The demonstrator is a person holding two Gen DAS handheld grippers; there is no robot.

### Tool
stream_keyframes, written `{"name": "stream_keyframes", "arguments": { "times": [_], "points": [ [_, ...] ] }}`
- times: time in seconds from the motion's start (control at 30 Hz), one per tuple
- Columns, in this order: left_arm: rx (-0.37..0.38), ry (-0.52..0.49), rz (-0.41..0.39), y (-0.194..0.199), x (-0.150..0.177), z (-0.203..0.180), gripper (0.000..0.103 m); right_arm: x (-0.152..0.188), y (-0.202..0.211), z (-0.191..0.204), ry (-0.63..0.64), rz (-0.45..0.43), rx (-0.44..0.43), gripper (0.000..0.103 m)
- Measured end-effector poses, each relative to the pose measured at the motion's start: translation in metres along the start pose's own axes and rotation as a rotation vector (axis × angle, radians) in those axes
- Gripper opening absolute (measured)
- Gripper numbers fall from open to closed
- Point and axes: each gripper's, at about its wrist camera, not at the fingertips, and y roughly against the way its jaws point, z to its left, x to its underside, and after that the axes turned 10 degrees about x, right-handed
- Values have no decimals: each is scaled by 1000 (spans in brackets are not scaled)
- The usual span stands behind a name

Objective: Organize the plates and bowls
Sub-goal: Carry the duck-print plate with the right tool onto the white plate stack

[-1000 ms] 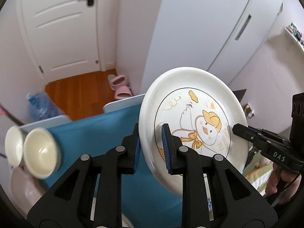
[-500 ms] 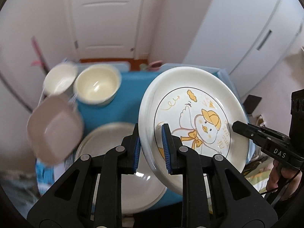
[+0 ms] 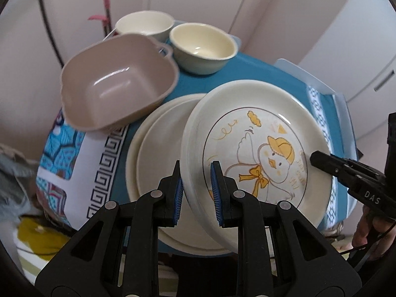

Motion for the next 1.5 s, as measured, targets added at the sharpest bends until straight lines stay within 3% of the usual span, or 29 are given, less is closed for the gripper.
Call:
{"name": "stream_keyframes", "arguments": {
  "times": [0.3, 0.57, 1.1, 1.5],
  "points": [
    [-7, 80, -6, -19, 11, 26, 19, -5, -18, 9, 77, 27, -4, 13],
    [-56, 70, 11, -30, 14, 29, 19, -8, -25, 11, 106, 47, 1, 13],
    [-347, -164, 23, -39, 18, -10, 19, -10, -29, 21, 194, 43, 29, 13],
    [-443, -234, 19, -39, 21, -23, 19, -12, -38, 26, 208, 55, 35, 13]
  ]
}}
